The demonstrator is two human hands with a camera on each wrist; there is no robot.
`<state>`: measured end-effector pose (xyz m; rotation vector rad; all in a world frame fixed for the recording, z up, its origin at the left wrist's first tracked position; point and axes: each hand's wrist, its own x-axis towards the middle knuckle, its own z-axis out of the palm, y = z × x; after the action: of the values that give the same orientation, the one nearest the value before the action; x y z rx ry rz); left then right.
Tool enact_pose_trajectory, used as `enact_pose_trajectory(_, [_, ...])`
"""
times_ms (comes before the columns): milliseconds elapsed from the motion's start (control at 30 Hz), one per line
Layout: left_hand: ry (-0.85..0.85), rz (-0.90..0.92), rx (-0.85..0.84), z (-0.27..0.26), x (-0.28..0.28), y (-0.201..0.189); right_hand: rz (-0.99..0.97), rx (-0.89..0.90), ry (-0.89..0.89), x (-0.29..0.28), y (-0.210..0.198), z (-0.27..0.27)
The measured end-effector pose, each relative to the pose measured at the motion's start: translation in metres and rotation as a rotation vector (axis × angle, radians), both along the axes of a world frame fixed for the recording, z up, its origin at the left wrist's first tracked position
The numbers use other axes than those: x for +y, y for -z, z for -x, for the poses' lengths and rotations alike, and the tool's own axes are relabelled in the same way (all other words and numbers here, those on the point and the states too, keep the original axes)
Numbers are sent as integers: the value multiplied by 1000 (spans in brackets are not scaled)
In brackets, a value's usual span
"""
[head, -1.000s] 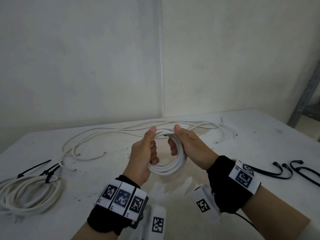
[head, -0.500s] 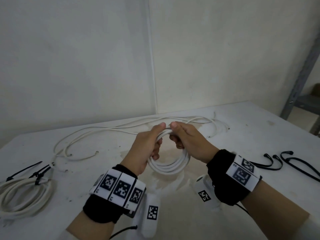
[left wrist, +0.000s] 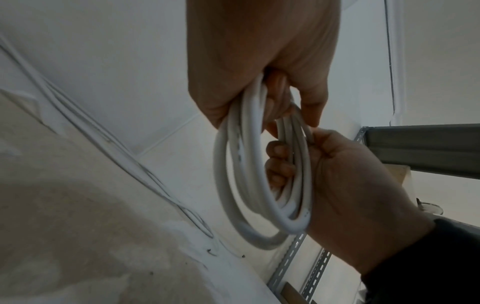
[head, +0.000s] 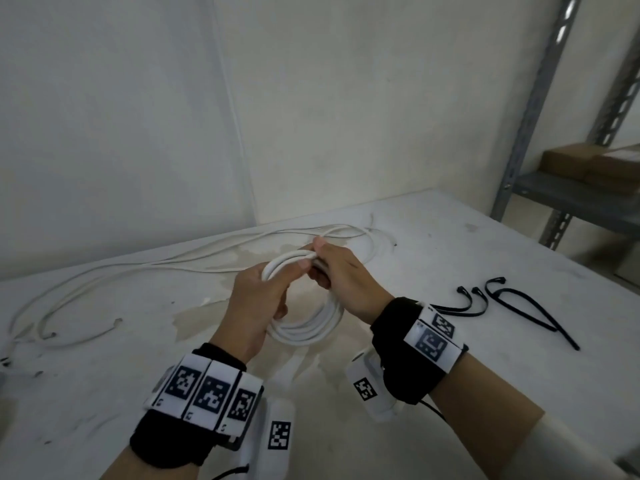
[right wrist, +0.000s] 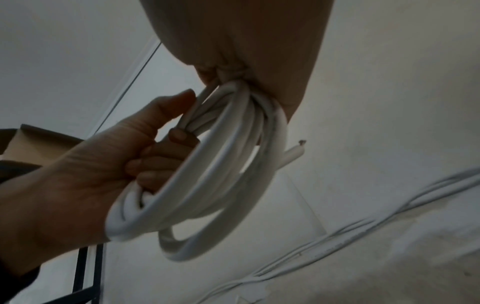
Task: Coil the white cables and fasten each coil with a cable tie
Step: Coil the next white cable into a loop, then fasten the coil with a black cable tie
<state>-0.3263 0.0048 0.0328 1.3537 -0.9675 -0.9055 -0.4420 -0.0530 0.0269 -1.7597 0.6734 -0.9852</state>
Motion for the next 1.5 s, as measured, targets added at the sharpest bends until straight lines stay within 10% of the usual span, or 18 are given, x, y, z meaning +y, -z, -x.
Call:
enact_pose_trajectory(633, [53,-35,87,28,-27,23,-88,141,316,-34,15,87])
enact_pose_trajectory(933, [47,-56,151,33,-37,27,-86,599,703,-60,23,176])
enact_pose_trajectory(1100, [42,-63,160,40,-40,25,-137,1014,679,-61,25,194])
enact_pose_trajectory(1500, [37,-62,131,37,-35,21,-274,1338,635,-67,30,172])
